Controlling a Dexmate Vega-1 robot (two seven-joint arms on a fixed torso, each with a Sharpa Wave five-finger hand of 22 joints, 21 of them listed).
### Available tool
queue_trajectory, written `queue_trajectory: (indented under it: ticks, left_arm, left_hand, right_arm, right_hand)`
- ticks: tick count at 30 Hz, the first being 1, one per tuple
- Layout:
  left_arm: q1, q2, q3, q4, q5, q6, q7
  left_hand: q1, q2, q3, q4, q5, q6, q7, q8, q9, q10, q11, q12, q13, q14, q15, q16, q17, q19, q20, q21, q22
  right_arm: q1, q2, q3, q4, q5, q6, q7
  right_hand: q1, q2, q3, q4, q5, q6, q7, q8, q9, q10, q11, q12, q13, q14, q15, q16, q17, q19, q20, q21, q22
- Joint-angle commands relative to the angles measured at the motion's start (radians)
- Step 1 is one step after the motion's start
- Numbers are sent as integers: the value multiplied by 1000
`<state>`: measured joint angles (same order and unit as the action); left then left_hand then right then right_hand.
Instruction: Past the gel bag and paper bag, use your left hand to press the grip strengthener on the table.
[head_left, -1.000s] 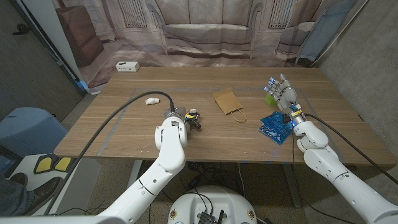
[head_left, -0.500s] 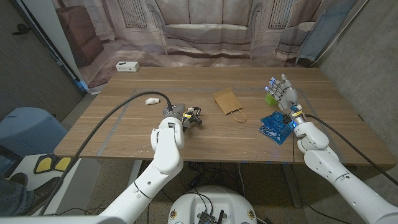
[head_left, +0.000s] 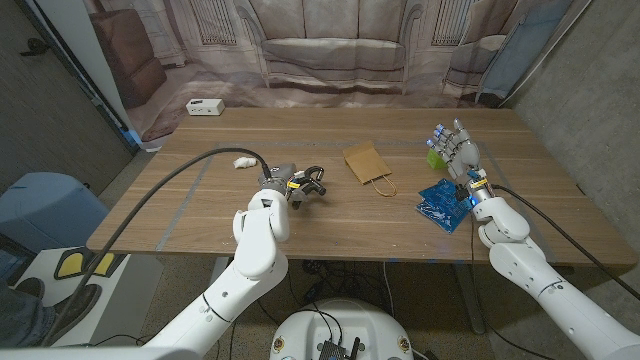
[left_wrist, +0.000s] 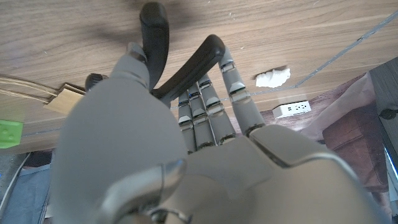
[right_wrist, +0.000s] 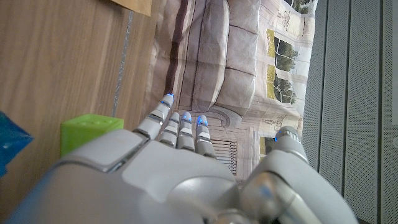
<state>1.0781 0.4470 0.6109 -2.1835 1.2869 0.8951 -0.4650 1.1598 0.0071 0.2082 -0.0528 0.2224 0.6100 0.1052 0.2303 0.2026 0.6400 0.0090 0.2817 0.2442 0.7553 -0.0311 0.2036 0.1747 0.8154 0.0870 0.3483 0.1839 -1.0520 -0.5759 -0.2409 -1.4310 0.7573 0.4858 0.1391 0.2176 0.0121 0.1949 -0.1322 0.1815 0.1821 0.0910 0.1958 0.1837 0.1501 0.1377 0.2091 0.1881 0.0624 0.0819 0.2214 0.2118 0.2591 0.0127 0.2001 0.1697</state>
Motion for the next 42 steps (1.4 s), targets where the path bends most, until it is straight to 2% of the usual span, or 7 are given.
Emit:
queue_trajectory:
  ticks: [1, 9, 15, 26, 31, 36, 42]
  left_arm:
    - [-40, 85, 39, -37, -66, 44, 4]
    - [-62, 112, 57, -43, -106, 60, 36]
    - [-74, 120, 69, -42, -141, 70, 81]
    - [-105, 136, 94, -39, -230, 102, 140]
    - [-124, 147, 111, -41, -269, 120, 160]
    - [-159, 179, 135, -47, -314, 131, 138]
    - [-169, 188, 149, -48, -360, 147, 199]
  left_hand:
    - [141, 124, 124, -115, 11, 16, 0, 9, 3, 11, 2, 6, 4, 18, -4, 1, 4, 18, -16, 10, 5]
    - [176, 127, 149, -128, 14, 24, 4, 6, 4, 16, 11, 4, 9, 42, -25, 4, 5, 39, -30, 21, 6]
    - [238, 117, 179, -142, 18, 33, 4, 4, 5, 25, 8, 3, 14, 50, -34, 2, 8, 54, -53, 33, 8]
    - [331, 98, 225, -132, 17, 114, -4, 22, 11, 111, -4, 28, 32, 155, -85, 25, 14, 130, -111, 90, 13]
    - [350, 94, 235, -131, 17, 138, -5, 27, 13, 138, -7, 36, 37, 185, -95, 31, 15, 153, -122, 107, 13]
    - [366, 88, 247, -129, 16, 202, -19, 47, 16, 173, -29, 46, 45, 213, -103, 32, 15, 166, -130, 123, 11]
    - [369, 82, 253, -121, 12, 275, -27, 67, 18, 232, -42, 57, 42, 257, -113, 38, 16, 193, -140, 146, 9]
  right_arm:
    - [-7, 0, -2, -10, -6, 1, -5]
    - [-9, -2, 0, -20, -12, 5, -13]
    - [-9, -2, 3, -24, -11, 7, -17]
    - [-3, -2, 2, -19, -17, 9, -18]
    - [-2, 2, 3, -18, -13, 7, -22]
    - [0, 4, 3, -12, -16, 12, -23]
    - [3, 5, 2, -8, -18, 13, -22]
  right_hand:
    - [8, 0, -5, 1, 4, 9, 4, 0, 2, 9, -2, -3, 5, 9, 0, 4, 2, 11, -2, 0, 3]
    - [8, 1, -5, 1, 4, 9, 4, -1, 2, 11, -3, -2, 5, 10, 1, 4, 2, 12, -2, 0, 3]
    - [8, 0, -6, 1, 4, 10, 3, 0, 2, 10, -2, -3, 5, 10, 1, 3, 2, 13, -2, 0, 3]
    - [8, 0, -7, 1, 4, 10, 4, -1, 2, 10, -2, -4, 5, 10, 1, 2, 3, 13, -2, -1, 3]
    - [7, 0, -7, 2, 4, 10, 4, -1, 2, 11, -3, -4, 5, 10, 0, 2, 3, 13, -3, -1, 3]
    - [7, -1, -8, 2, 4, 10, 3, -1, 2, 11, -3, -4, 5, 11, 1, 2, 3, 14, -3, -1, 3]
    - [7, 0, -8, 2, 4, 10, 4, -1, 2, 12, -3, -4, 5, 11, 1, 2, 3, 14, -3, -1, 3]
